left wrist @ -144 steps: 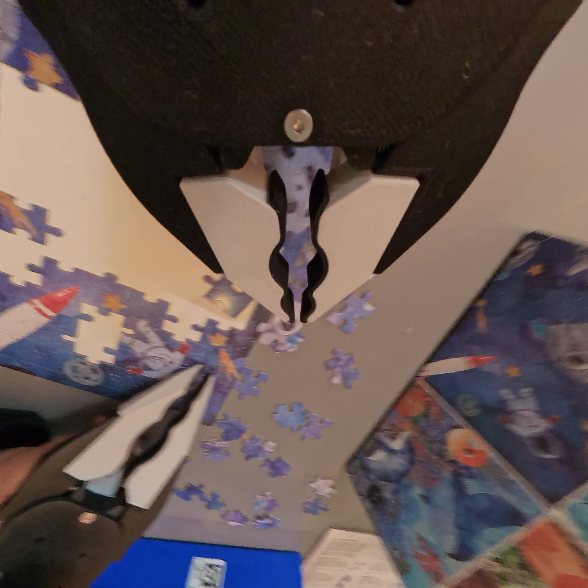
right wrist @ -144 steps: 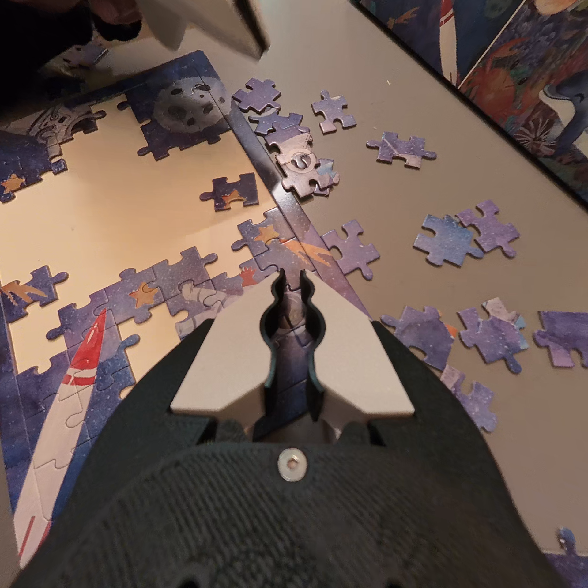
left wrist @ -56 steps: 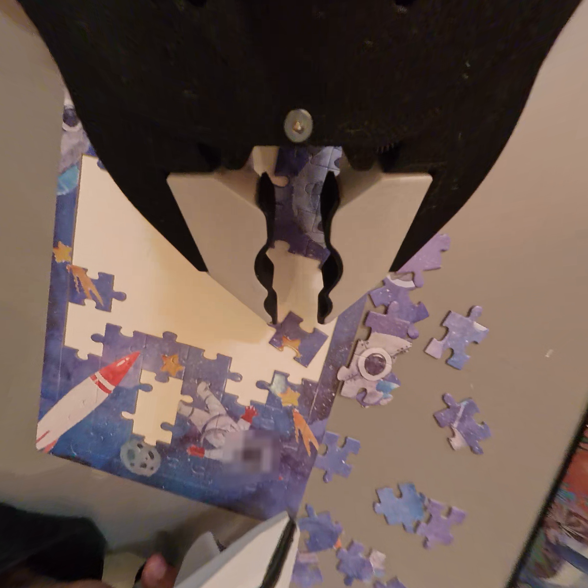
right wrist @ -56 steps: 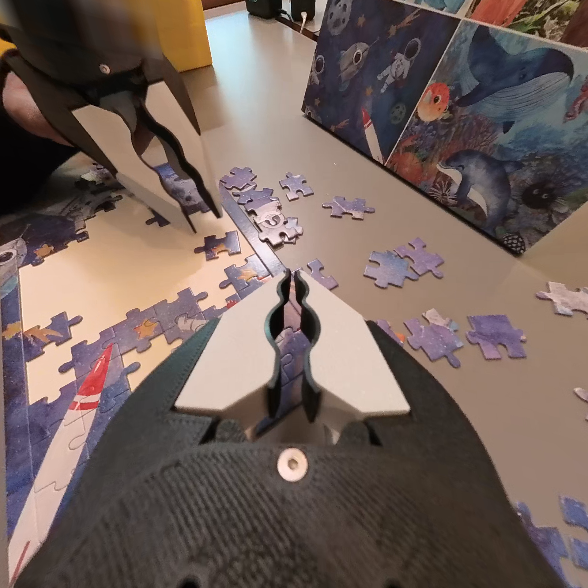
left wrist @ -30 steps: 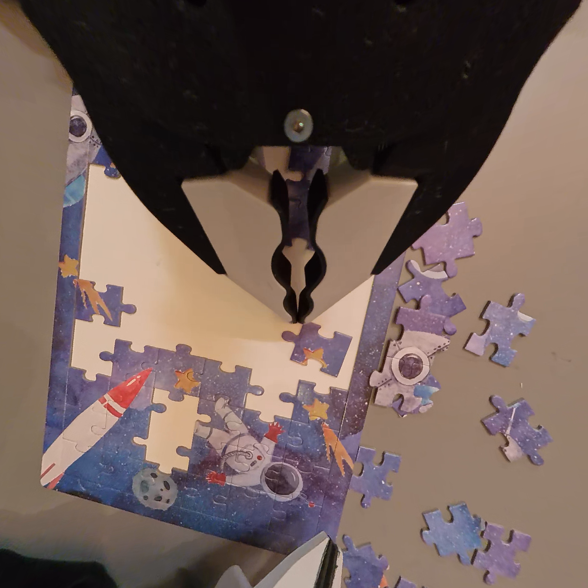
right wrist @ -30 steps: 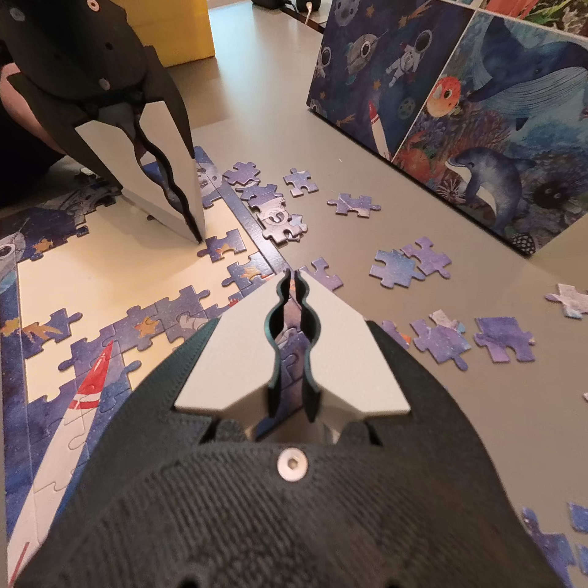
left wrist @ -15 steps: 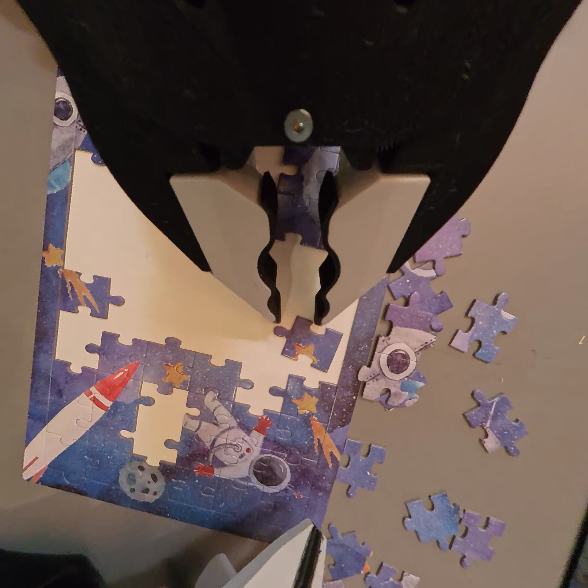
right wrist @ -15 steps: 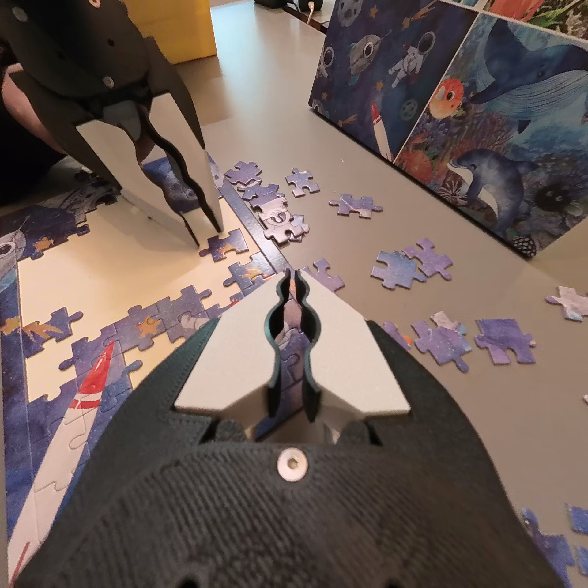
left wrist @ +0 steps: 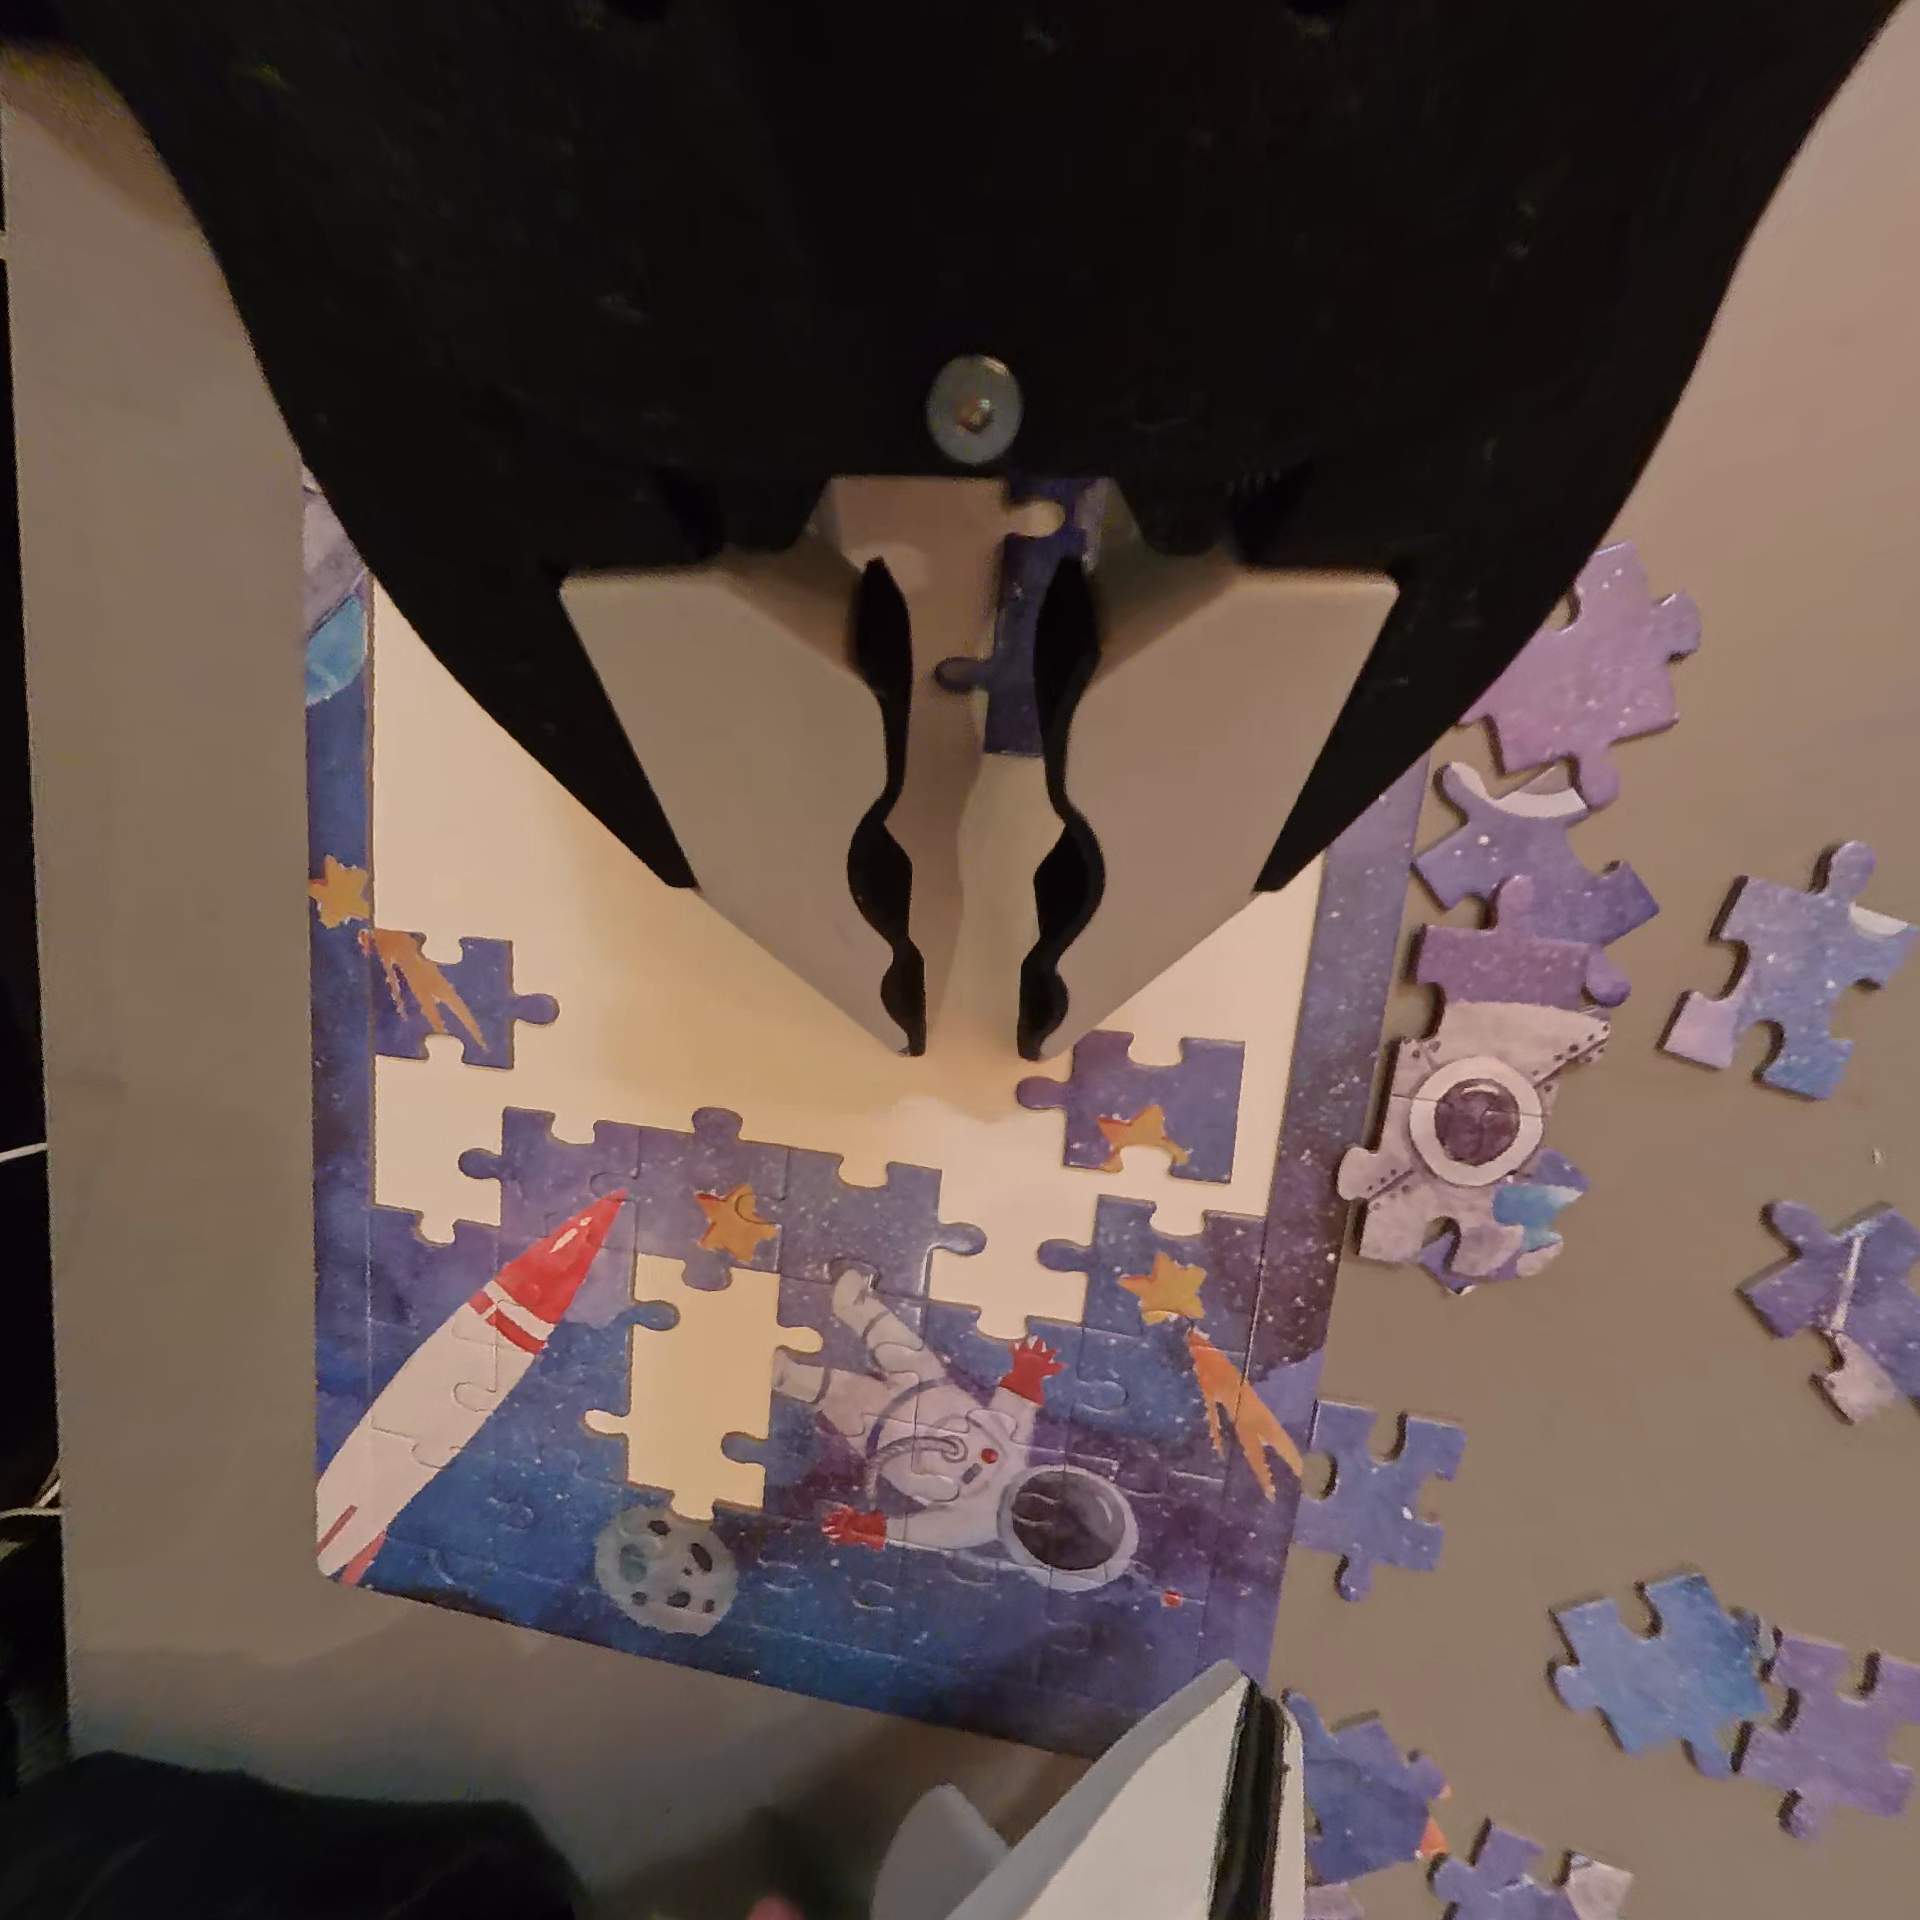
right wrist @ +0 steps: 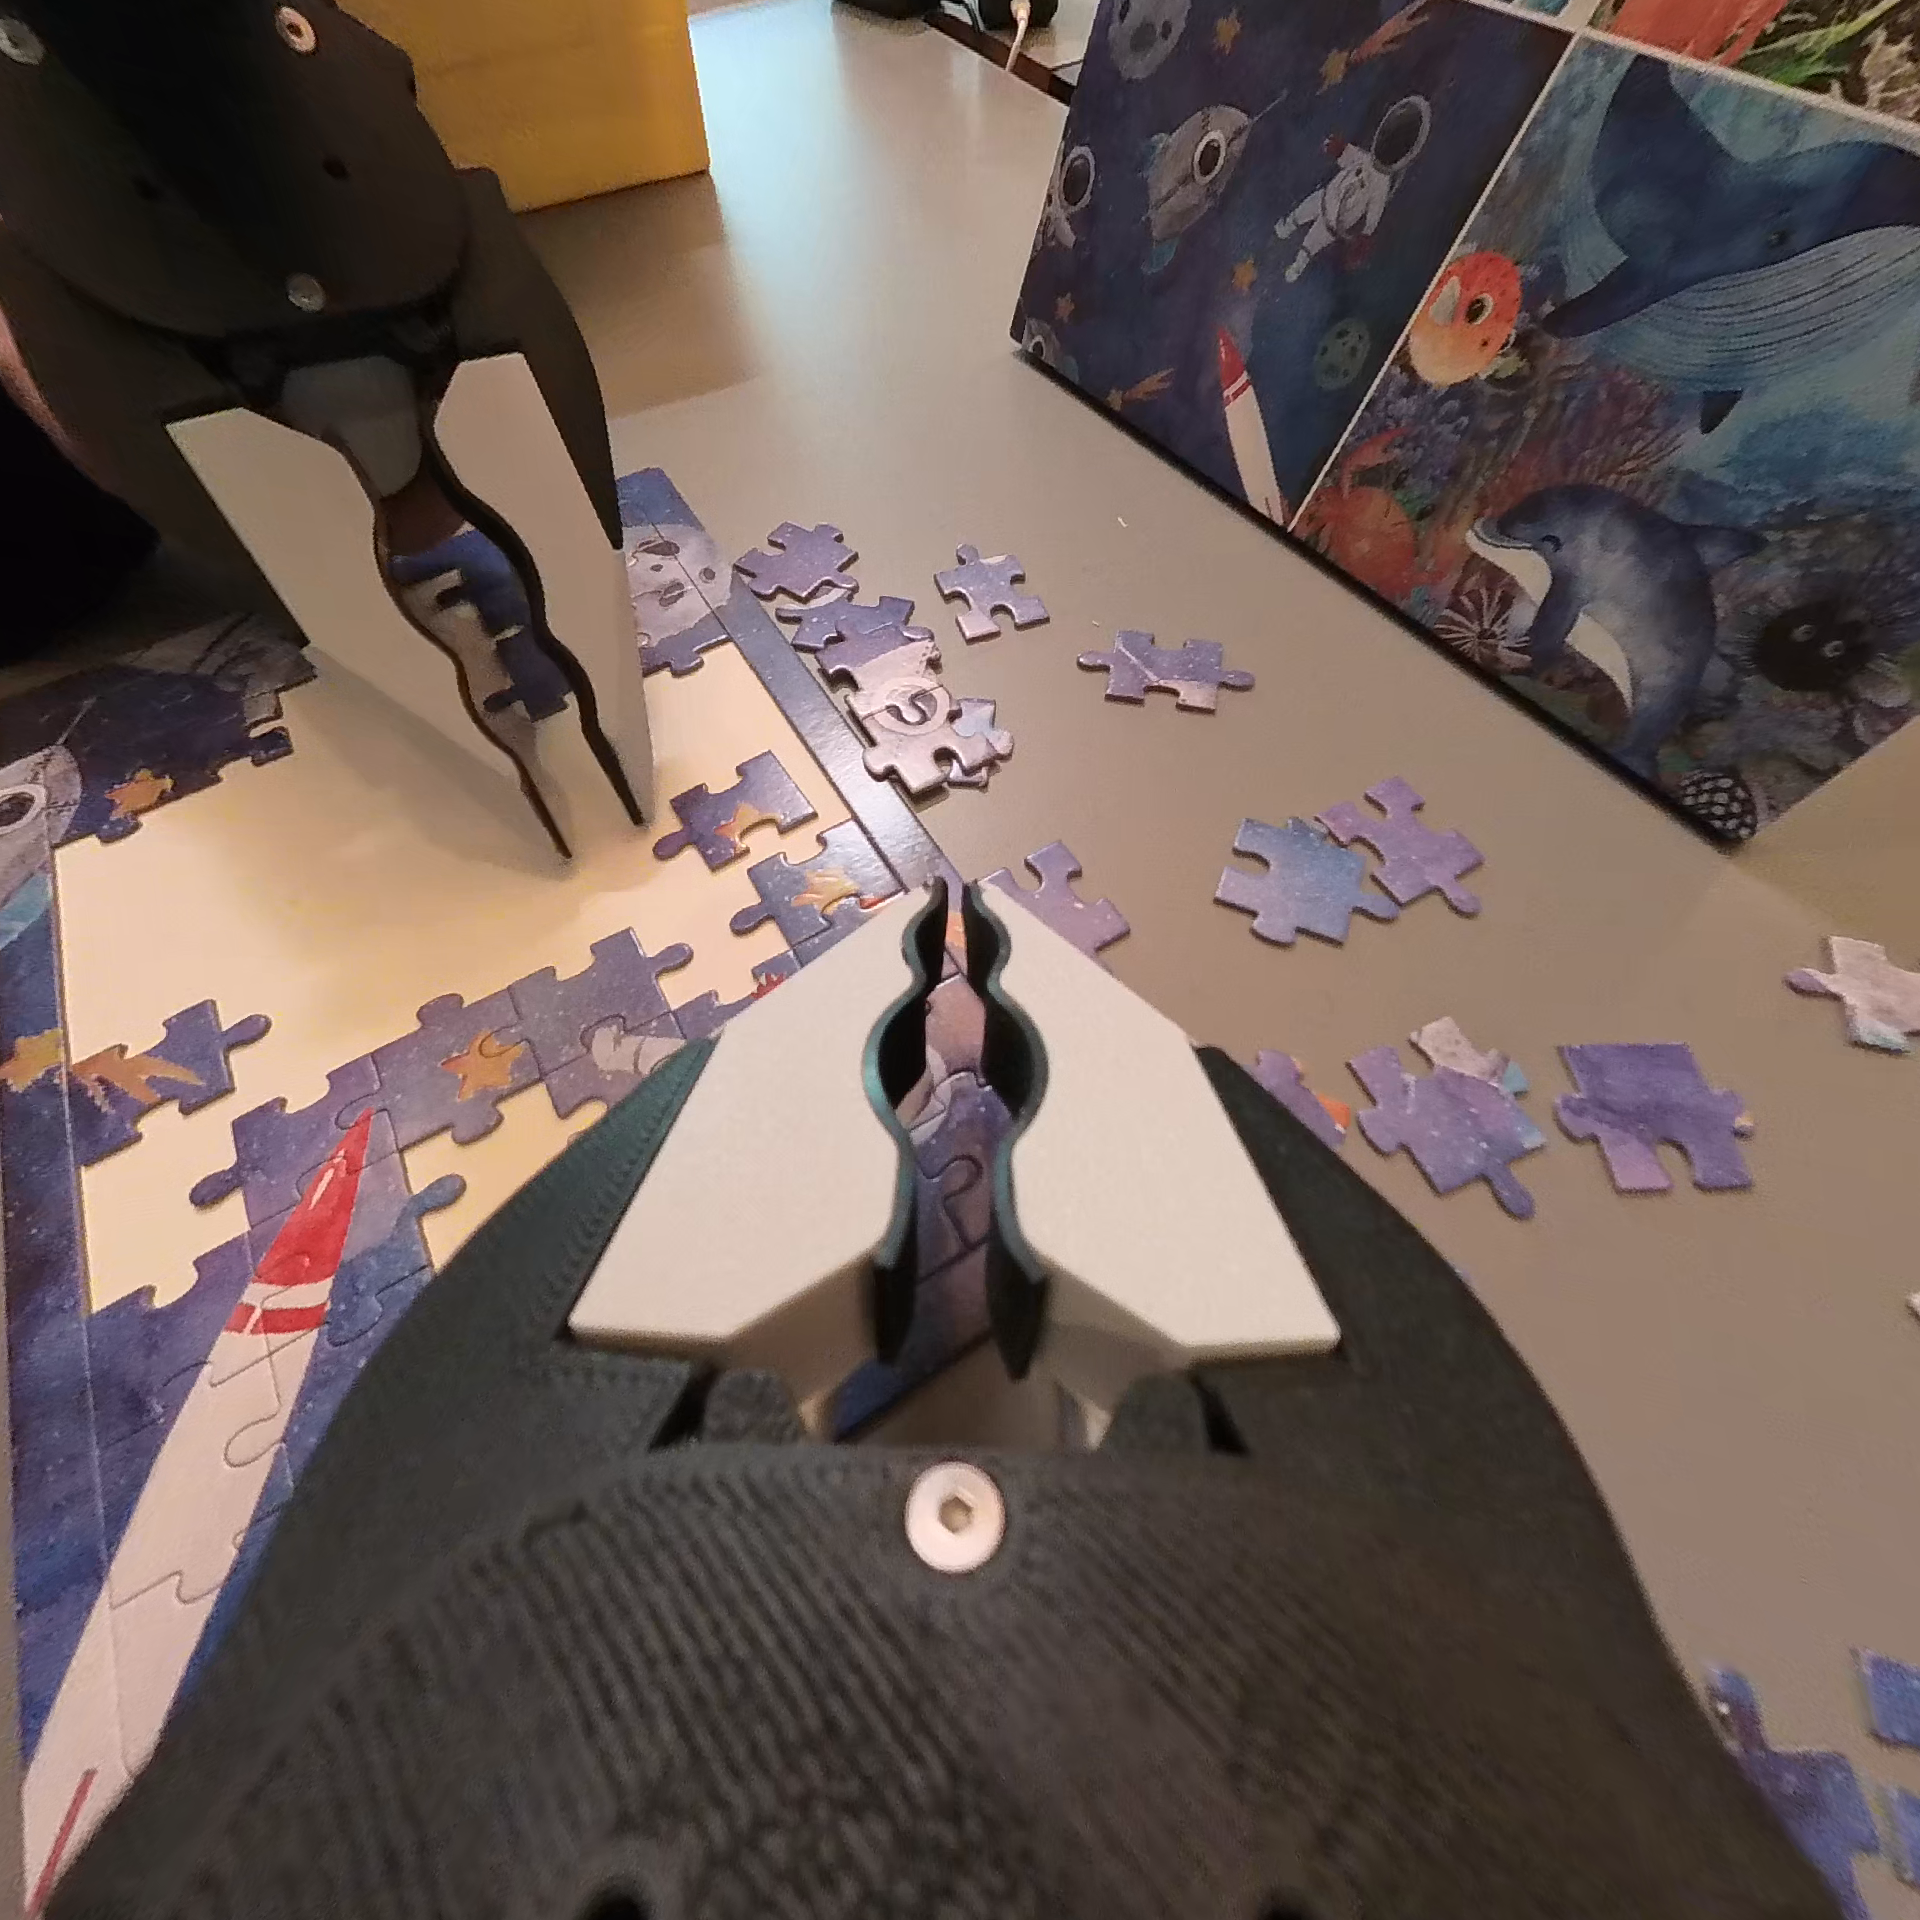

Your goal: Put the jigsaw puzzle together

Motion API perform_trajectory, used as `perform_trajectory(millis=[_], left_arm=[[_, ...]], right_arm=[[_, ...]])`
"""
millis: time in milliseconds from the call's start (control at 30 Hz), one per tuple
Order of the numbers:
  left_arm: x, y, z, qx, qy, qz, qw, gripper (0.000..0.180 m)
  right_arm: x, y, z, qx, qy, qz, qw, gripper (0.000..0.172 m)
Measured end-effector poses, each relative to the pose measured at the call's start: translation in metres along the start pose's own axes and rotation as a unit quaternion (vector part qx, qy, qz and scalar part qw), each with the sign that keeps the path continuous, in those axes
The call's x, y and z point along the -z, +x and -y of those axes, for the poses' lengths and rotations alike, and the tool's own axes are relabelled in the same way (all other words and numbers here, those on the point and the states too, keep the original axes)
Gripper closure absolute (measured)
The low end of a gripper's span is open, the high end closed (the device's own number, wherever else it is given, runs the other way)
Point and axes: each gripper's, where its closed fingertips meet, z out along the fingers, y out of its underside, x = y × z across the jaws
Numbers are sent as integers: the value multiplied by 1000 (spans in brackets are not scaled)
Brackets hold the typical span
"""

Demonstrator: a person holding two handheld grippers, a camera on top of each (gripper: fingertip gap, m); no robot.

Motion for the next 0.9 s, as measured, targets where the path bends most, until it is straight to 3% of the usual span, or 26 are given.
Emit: perform_trajectory(millis=[400, 833, 900], left_arm=[[5, -25, -1, 2, 1, 74, 997, 158], [-1, -19, 2, -14, 4, 72, 997, 171], [0, -19, 3, -15, 5, 71, 997, 180]], right_arm=[[-1, -2, 0, 3, -2, 1, 1000, 170], [-2, -2, -1, 4, -4, 2, 1000, 171], [-1, -2, -1, 4, -4, 2, 1000, 170]])
